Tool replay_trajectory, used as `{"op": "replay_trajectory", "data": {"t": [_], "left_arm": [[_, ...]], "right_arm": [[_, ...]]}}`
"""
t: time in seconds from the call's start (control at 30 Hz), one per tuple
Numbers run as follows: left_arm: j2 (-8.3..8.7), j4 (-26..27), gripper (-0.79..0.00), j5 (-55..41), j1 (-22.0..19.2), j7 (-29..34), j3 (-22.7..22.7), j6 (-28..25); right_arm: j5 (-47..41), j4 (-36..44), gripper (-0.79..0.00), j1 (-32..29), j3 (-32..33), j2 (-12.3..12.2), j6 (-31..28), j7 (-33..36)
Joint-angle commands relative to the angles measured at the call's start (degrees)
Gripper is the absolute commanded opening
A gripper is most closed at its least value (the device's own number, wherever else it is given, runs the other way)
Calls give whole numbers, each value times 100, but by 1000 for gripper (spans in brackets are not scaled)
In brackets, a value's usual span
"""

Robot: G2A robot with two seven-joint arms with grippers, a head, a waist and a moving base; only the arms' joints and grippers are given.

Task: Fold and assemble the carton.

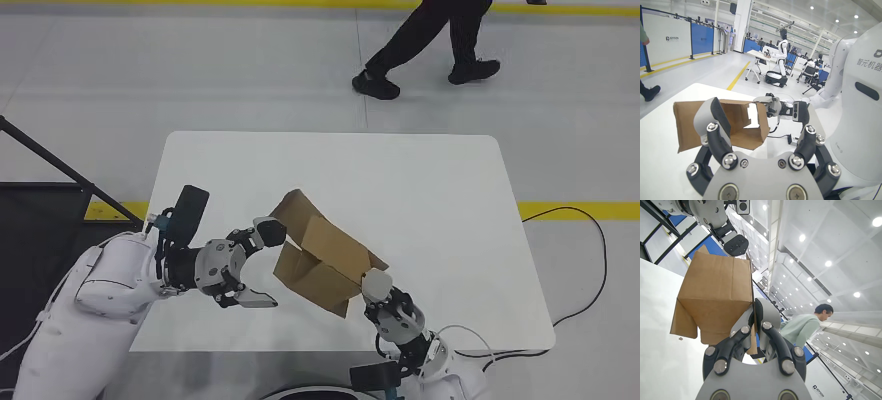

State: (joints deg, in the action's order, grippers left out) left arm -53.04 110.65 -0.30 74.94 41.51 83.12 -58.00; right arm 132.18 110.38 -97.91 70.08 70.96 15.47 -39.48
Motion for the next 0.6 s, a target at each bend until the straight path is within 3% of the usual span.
{"op": "replay_trajectory", "data": {"t": [0.0, 0.23, 0.57], "left_arm": [[56, -56, 0, -400, -38, 308, 12, 0], [344, -197, 0, -606, -124, 478, -244, 0], [953, -251, 0, -878, -328, 478, -711, 0]], "right_arm": [[-2, 17, -785, -3, 6, -14, -146, -44], [-42, 69, -785, 25, 67, -73, -743, -189], [-93, 121, -785, 55, 137, -131, -1123, -157]]}}
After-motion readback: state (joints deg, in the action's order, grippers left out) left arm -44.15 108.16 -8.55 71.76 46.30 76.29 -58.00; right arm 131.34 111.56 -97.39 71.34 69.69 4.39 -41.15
